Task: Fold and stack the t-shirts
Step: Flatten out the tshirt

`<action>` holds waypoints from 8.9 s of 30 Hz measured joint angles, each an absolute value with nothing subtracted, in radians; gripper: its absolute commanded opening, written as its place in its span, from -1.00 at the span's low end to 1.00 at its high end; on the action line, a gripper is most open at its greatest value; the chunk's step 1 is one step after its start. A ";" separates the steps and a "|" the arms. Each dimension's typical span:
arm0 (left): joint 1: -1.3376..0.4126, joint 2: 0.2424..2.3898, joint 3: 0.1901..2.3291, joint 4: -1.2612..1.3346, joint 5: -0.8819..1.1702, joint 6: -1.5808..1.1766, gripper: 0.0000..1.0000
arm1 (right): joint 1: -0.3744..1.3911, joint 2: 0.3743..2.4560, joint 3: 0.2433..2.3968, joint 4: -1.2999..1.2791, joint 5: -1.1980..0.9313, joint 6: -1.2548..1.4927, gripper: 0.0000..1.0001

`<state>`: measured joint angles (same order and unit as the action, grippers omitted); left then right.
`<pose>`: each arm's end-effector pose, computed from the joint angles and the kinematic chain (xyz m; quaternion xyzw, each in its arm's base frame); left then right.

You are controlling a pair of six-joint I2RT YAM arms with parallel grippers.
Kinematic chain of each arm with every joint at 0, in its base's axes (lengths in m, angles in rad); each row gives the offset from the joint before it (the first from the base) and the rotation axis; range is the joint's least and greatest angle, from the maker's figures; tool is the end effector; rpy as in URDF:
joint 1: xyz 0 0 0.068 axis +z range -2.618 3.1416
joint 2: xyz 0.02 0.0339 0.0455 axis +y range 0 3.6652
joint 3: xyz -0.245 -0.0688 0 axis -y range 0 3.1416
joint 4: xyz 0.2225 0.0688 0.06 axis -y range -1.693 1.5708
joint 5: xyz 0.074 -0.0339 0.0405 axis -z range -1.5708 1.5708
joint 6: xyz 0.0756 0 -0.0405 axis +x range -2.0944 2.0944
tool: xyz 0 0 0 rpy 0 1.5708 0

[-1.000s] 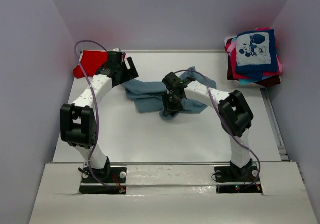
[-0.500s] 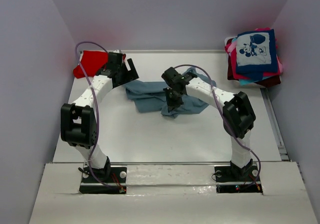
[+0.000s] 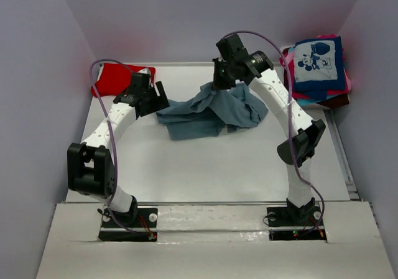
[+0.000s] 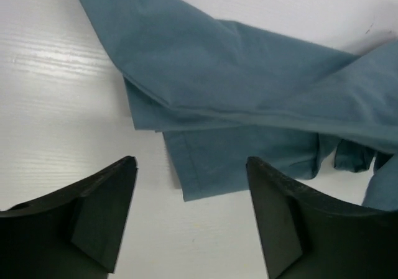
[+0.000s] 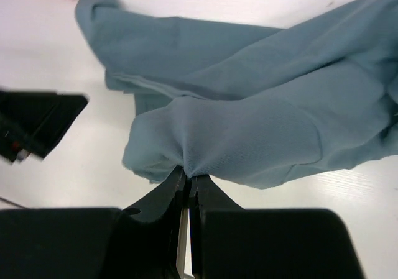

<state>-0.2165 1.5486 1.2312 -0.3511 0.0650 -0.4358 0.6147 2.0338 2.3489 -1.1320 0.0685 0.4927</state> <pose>0.3524 -0.0825 0.2534 -0.0843 0.8956 -0.1673 0.4034 0.3499 0.2407 0.3498 -0.0441 0.9283 0.1664 0.3296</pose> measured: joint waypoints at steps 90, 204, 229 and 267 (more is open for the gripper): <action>-0.371 1.289 0.778 -0.564 0.250 -0.533 -0.89 | 0.358 2.334 2.525 -1.131 -0.022 0.364 -0.86; 0.015 1.881 1.329 -0.482 0.278 -0.407 0.42 | 0.447 1.772 1.248 -0.699 -0.006 0.528 0.29; 0.171 1.900 1.333 -0.491 0.184 -0.417 0.47 | 0.447 1.769 1.165 -0.706 -0.040 0.513 0.28; 0.187 2.037 1.425 -0.429 0.287 -0.436 -0.89 | 0.447 1.776 1.164 -0.721 -0.067 0.498 -0.57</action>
<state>0.1871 2.0373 1.4254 -0.4286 0.2871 -0.4358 0.4465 1.7763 1.1645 -0.7208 -0.0669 0.4976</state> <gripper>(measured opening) 0.084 0.233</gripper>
